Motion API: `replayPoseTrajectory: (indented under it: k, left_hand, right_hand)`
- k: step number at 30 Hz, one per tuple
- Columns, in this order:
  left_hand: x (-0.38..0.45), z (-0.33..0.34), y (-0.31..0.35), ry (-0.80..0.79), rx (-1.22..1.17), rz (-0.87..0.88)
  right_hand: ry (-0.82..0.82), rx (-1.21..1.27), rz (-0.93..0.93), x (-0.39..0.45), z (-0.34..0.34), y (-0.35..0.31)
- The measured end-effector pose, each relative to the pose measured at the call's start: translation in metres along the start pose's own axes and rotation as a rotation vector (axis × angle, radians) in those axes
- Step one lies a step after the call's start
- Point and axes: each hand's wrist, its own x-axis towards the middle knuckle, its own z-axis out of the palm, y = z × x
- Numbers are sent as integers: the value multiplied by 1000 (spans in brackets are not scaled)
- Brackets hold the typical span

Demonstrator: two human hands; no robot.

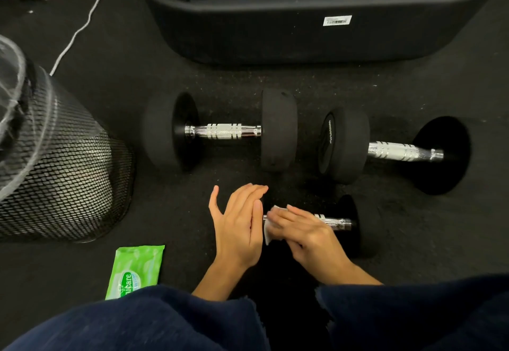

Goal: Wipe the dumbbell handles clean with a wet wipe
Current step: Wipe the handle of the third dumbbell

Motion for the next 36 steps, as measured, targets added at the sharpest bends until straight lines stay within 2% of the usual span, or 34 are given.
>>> replayPoseTrajectory:
  k: [2, 7, 16, 20, 24, 27, 30, 33, 36]
  left_hand:
    - [-2, 0, -1, -6, 4, 10]
    - [2, 2, 1, -12, 11, -26]
    - [-2, -2, -1, -23, 16, 8]
    - [2, -3, 0, -47, 24, -15]
    - [1, -4, 3, -56, 27, -23]
    - [2, -7, 3, -86, 56, -6]
    - [9, -10, 6, -117, 28, -46]
    - [18, -13, 16, -96, -37, -60]
    - [24, -19, 41, -84, -344, -101]
  right_hand:
    - [20, 4, -11, -5, -6, 7]
    - [99, 41, 178, 15, -6, 1]
    - [-19, 18, 41, 10, -13, -3]
    - [-58, -21, 116, 8, -20, -4]
    - [-173, -22, 287, 18, -44, -7]
    - [-104, 250, 494, 26, -76, -8]
    - [69, 842, 773, 25, -102, -15]
    - [-10, 1290, 1043, 19, -112, -18]
    - [-68, 1504, 1067, 12, -113, -21]
